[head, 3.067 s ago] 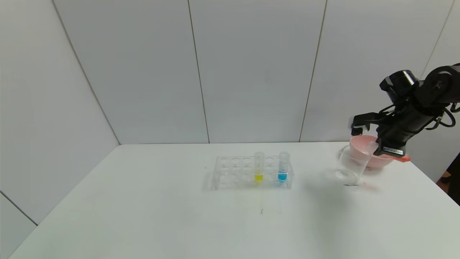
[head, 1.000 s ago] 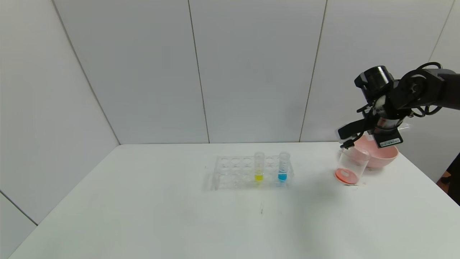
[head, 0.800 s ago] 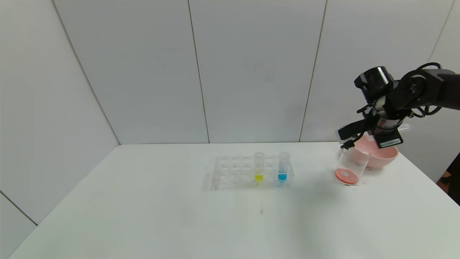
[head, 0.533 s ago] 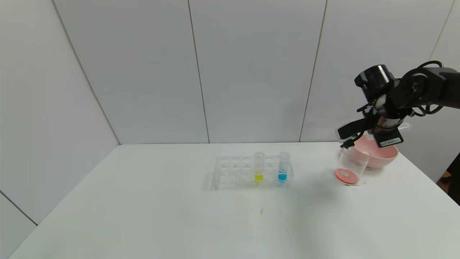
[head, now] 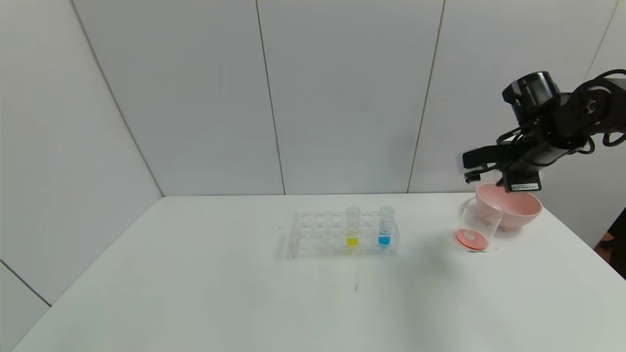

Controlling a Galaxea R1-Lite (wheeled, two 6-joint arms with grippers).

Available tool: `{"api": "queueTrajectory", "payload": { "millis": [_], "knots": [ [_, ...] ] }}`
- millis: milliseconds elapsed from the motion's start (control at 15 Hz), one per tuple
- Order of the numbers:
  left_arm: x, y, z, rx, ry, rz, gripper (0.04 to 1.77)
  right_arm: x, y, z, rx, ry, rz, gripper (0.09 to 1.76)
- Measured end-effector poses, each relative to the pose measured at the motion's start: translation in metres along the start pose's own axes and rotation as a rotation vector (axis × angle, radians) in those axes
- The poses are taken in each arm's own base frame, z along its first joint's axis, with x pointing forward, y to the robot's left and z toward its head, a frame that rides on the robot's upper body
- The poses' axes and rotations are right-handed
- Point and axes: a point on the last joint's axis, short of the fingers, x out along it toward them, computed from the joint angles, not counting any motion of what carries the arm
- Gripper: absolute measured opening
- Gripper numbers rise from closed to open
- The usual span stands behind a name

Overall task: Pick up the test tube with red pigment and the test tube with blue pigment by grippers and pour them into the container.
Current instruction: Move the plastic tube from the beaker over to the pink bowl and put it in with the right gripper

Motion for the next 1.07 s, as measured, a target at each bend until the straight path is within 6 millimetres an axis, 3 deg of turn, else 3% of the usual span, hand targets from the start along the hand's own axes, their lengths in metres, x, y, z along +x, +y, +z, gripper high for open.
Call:
{"api": "queueTrajectory", "payload": {
  "millis": [333,800,1067],
  "knots": [
    [0.000,0.000,0.000,0.000,0.000,0.000,1.76,-0.011,-0.005,-0.011,0.404,-0.291,0.074,0.50],
    [0.000,0.000,0.000,0.000,0.000,0.000,1.76,-0.058,-0.016,-0.020,0.864,-0.533,0.083,0.50],
    [0.000,0.000,0.000,0.000,0.000,0.000,1.76,-0.079,-0.008,-0.022,1.089,-0.630,0.070,0.50]
  ]
}}
